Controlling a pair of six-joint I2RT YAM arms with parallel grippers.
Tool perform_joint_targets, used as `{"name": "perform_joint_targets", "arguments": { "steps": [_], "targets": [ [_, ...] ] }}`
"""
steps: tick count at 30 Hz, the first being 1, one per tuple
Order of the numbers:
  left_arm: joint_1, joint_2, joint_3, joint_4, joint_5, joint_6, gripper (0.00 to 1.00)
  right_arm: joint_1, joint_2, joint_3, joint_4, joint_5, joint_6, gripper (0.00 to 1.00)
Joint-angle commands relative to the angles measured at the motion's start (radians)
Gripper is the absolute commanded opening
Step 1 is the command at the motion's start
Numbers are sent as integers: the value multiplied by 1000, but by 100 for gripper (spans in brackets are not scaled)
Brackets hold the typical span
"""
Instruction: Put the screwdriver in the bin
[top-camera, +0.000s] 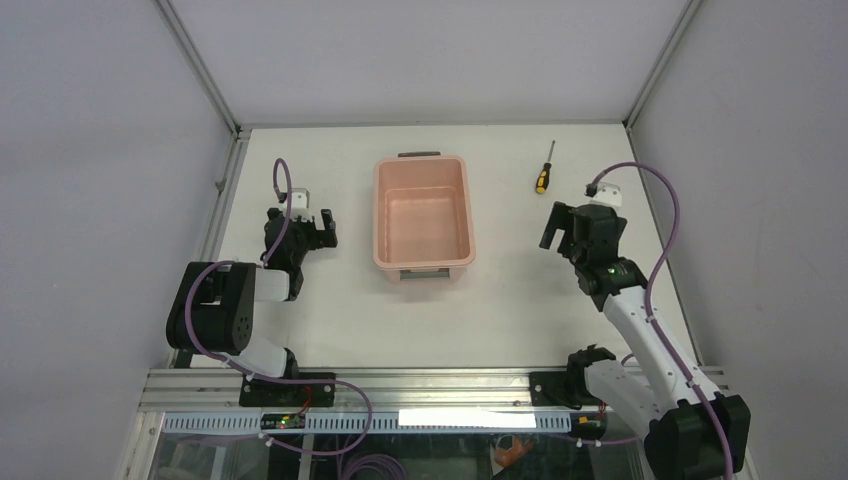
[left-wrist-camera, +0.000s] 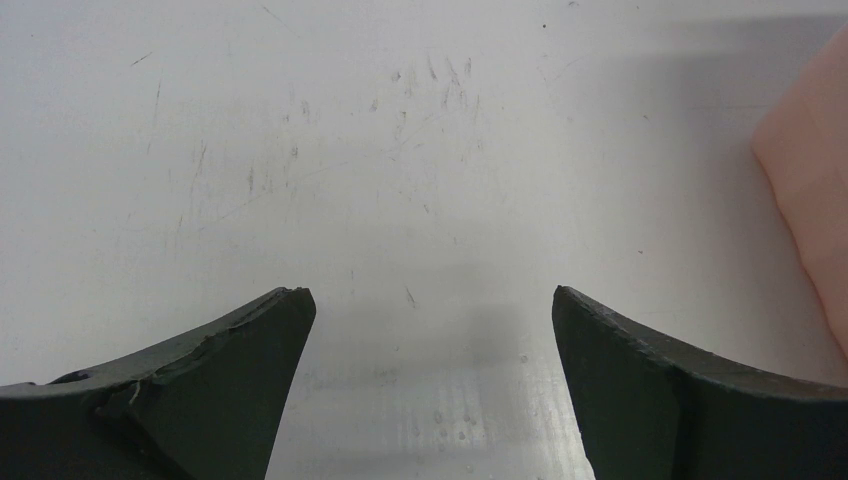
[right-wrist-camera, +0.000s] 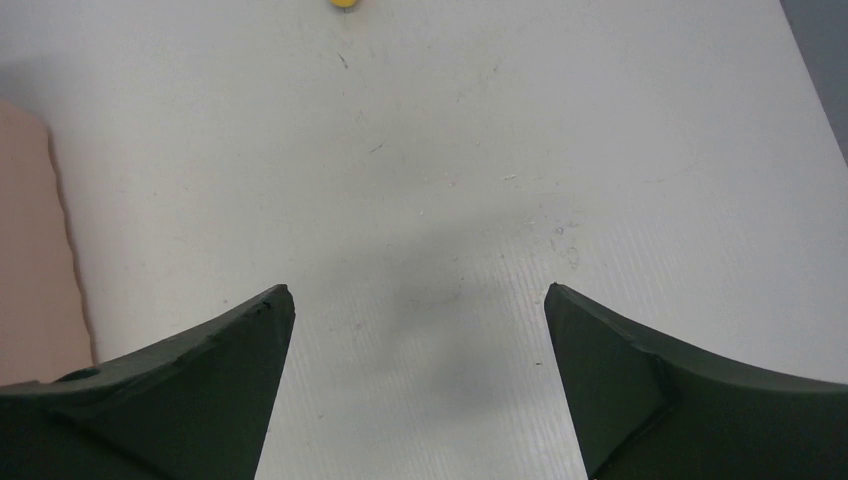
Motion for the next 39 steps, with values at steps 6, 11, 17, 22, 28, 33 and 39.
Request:
{"name": "perform_joint_targets", "arguments": {
  "steps": [6,11,17,22,28,33,39],
  "targets": [
    [-8,-28,2,27,4,-16,99,-43,334,509,-209,-70,-11,99],
    [-8,-27,2,27,4,-16,99,-98,708,856,-333,-110,8,99],
    [-9,-27,2,27,4,-16,99,-142,1076,1230,-435,-187,6,99],
    [-9,-28,2,27,4,-16,99,-168,1327,1470,-519,-212,11,99],
    [-7,-27,2,27,4,-16,99,-178,1532,1640,-582,-200,-1,99],
    [-9,-27,2,27,4,-16,99,-197,1580,1603,-559,-208,27,87],
    [-8,-28,2,27,4,-16,99,-215,1636,1596,-540,-226,24,56]
  ]
}}
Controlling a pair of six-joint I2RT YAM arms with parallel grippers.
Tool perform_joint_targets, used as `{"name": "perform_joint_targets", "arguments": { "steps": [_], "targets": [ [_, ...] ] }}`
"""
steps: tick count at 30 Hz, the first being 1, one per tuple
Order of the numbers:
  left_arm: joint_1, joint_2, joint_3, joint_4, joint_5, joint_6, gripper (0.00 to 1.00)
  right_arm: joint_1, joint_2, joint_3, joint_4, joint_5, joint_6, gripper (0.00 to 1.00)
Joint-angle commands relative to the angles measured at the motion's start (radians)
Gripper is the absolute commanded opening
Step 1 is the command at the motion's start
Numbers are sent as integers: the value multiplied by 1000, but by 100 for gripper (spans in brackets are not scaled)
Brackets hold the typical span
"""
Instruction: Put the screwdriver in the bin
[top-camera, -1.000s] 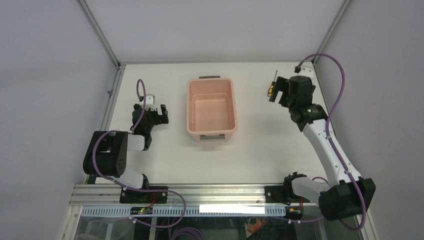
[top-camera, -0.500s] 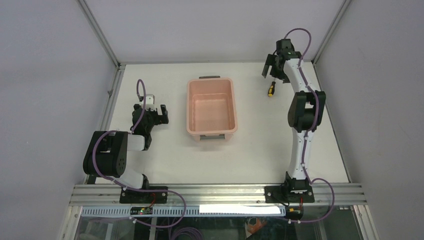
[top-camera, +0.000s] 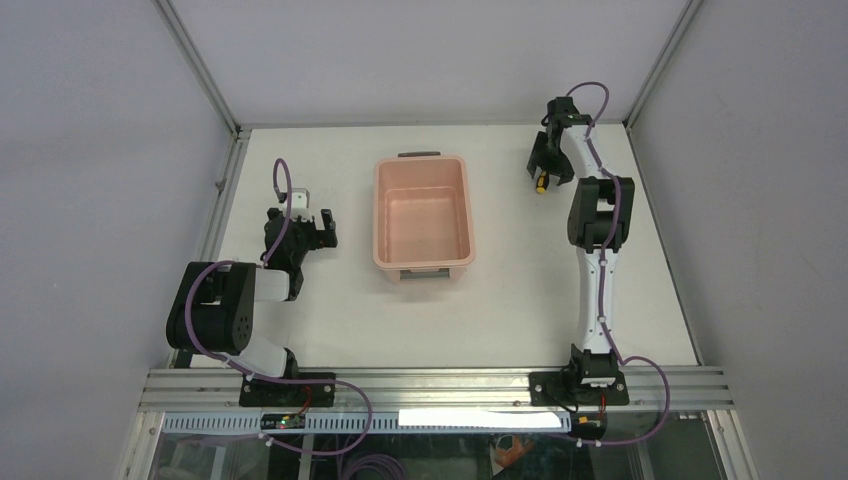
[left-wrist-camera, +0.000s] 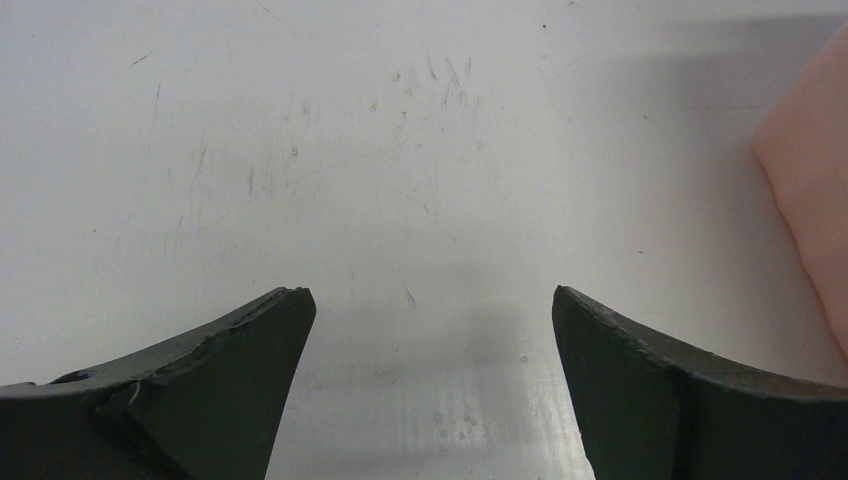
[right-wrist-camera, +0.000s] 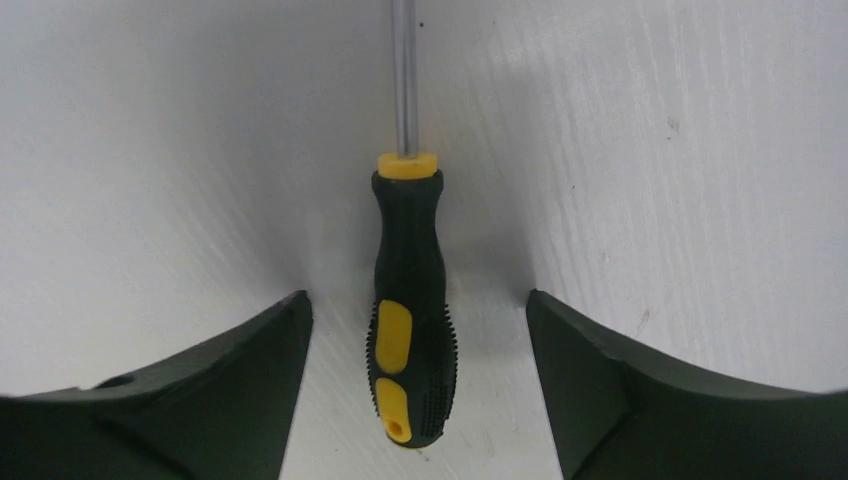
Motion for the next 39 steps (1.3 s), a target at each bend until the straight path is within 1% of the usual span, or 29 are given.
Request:
{"name": "perform_joint_targets", "arguments": {
  "steps": [1,2,3,4,5,7,11,16,20,23,25,28,31,34,35,37,39],
  "targets": [
    [-9,-28,2,27,4,-16,99,-20,35,14,8,-15,-3,52],
    [-8,-27,2,27,4,-16,99,-20,40,13,13,-10,-9,44],
    [-8,-27,2,27,4,-16,99,-20,45,17,16,-8,-20,33],
    [-9,-27,2,27,4,-16,99,-20,49,22,14,-9,-31,19],
    [-9,-27,2,27,4,-16,99,-20,50,29,9,-9,-38,9],
    [-9,-28,2,27,4,-16,99,-20,33,43,-1,-14,-62,4],
    [-7,-28,2,27,3,-16,99,-20,-70,34,-17,-23,-91,0],
    [-8,-28,2,27,4,-17,99,-11,-238,27,-108,27,-86,0],
    [-8,-28,2,27,4,-16,99,32,-371,13,-173,84,-58,0],
    [-9,-28,2,27,5,-16,99,86,-469,-13,-199,132,-13,0],
    [-9,-27,2,27,3,-16,99,143,-538,-24,-208,162,-1,0],
    [-9,-28,2,27,5,-16,99,254,-597,5,-237,213,11,0],
    [-9,-27,3,27,4,-16,99,372,-641,25,-236,198,37,0],
    [-9,-27,2,27,4,-16,99,516,-663,22,-199,204,61,0],
    [-9,-27,2,27,5,-16,99,553,-664,16,-185,205,75,0],
    [-8,-27,2,27,4,-16,99,623,-658,4,-146,207,95,3],
    [-8,-27,2,27,5,-16,99,671,-647,-20,-121,217,116,3]
  ]
}}
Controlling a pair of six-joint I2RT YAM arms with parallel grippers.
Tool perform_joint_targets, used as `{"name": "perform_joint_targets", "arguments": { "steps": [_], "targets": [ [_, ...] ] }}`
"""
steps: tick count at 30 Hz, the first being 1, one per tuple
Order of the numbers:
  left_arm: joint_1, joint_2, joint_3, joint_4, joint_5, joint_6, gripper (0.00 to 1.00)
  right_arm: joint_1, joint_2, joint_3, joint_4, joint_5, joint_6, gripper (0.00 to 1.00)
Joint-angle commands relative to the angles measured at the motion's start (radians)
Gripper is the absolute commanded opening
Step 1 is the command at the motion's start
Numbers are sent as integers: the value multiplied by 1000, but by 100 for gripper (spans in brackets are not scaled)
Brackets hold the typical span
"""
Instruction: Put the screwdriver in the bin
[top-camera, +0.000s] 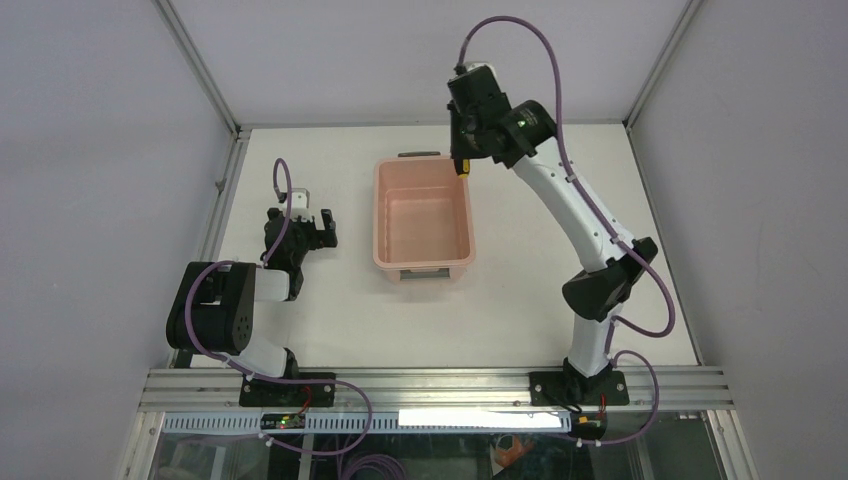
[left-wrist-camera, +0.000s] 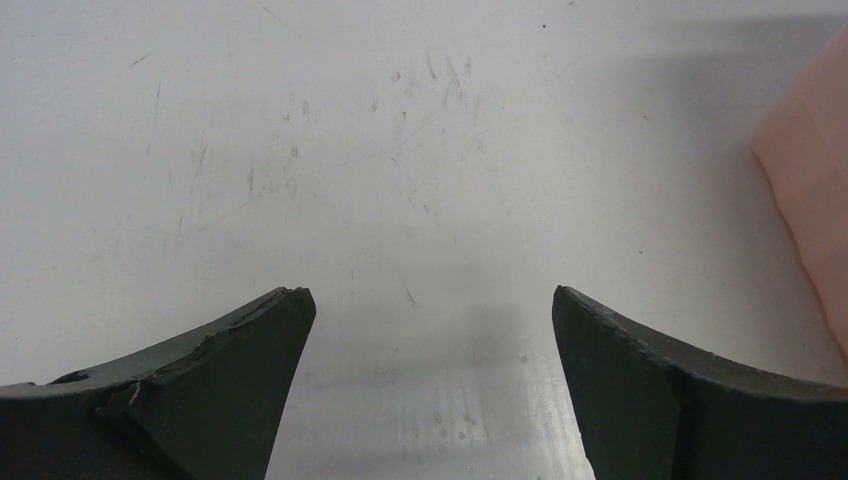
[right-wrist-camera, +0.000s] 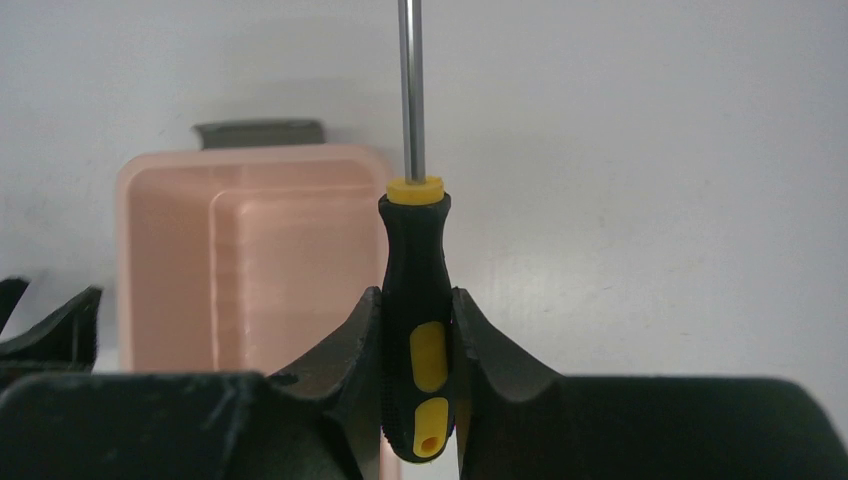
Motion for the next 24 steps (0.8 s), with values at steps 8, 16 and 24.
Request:
{"name": "perform_joint_targets", "arguments": {
  "steps": [8,16,24],
  "targets": [
    [-10,-27,2,27,5,-16,99,228,-97,-466,341,40,211,2],
    [-9,-27,2,27,4,-16,99,259,-40,-735,496,7,338,4],
    [-9,-27,2,27,4,-16,99,247,112,-791,590,29,358,15]
  ]
}}
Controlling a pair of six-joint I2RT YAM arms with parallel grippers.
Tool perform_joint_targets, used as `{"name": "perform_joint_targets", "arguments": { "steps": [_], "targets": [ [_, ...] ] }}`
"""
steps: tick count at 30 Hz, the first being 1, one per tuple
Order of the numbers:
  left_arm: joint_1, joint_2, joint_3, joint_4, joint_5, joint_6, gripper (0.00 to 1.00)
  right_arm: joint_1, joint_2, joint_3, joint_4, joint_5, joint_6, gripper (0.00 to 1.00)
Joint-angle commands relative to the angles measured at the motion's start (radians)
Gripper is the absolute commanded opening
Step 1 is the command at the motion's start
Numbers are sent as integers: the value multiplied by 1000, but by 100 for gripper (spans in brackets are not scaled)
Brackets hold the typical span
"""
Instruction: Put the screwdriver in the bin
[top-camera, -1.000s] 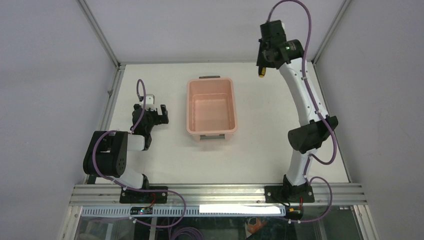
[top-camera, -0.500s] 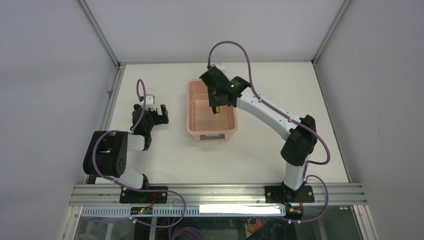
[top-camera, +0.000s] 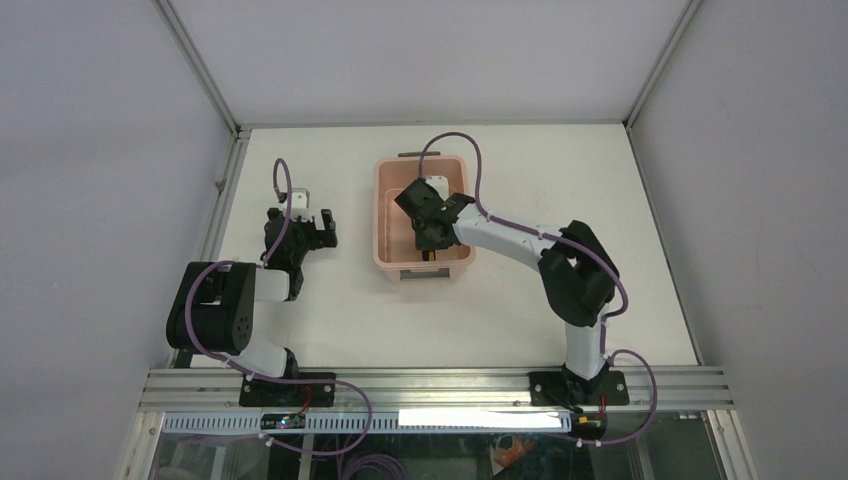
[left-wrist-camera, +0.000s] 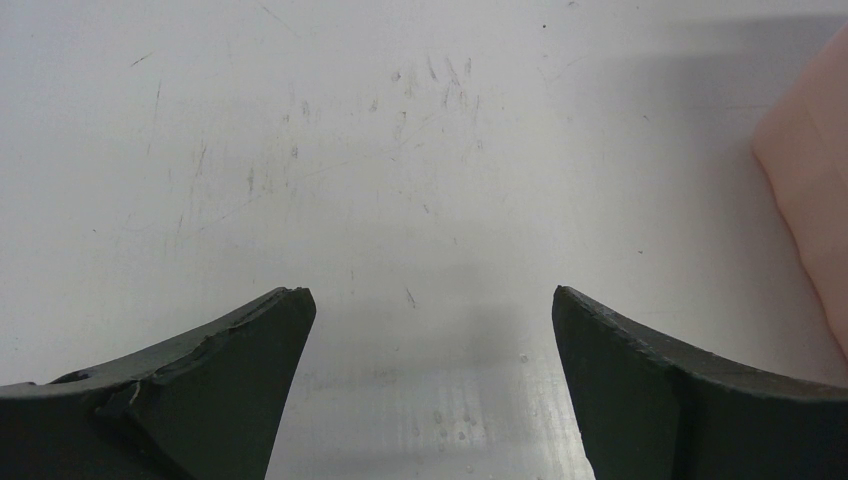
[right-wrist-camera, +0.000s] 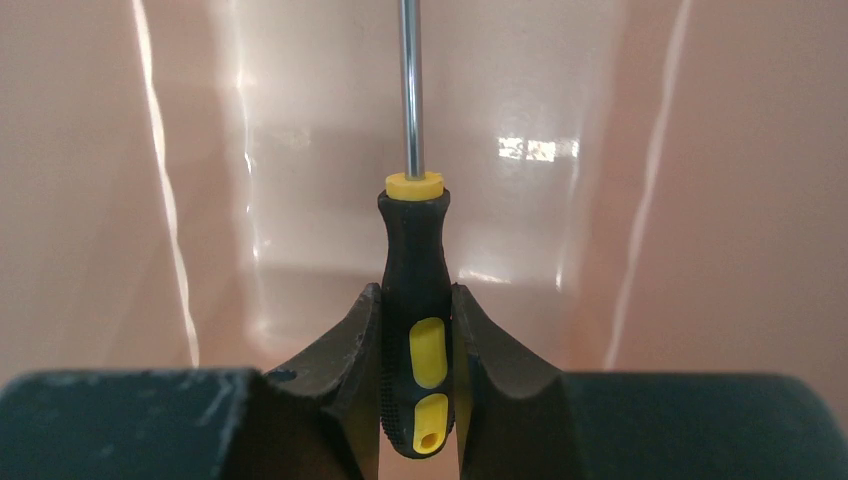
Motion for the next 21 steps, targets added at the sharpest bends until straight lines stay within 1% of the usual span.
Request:
{"name": "perform_joint_targets", "arguments": {
  "steps": [1,2,3,4,6,7,11,15,17,19,20,21],
  "targets": [
    [-8,-28,2,27,5,-16,99,-10,80,-6,113,29,37,16],
    [-9,-28,2,27,4,-16,99,-10,94,-2,114,30,34,19],
    [-10,-28,2,27,4,-16,99,-10,99,3,114,28,26,28],
    [-8,-28,2,27,4,-16,99,-10,100,11,106,32,21,35],
    [-9,-27,2,27,4,-16,99,-11,90,25,94,41,1,47],
    [-8,-27,2,27,4,-16,99,-11,80,32,86,42,-9,52],
    [-10,-28,2,27,4,-16,99,-9,0,76,53,8,-77,67],
    [-9,-28,2,27,4,-16,99,-10,-110,119,80,-15,-182,77],
    [-10,-27,2,27,5,-16,99,-15,-158,128,115,9,-243,86],
    [-9,-27,2,27,4,-16,99,-33,-184,171,89,45,-280,95],
    [-8,-27,2,27,5,-16,99,-49,-193,197,55,53,-299,99],
    [-9,-27,2,27,4,-16,99,-66,-200,224,22,63,-309,99]
  ]
}}
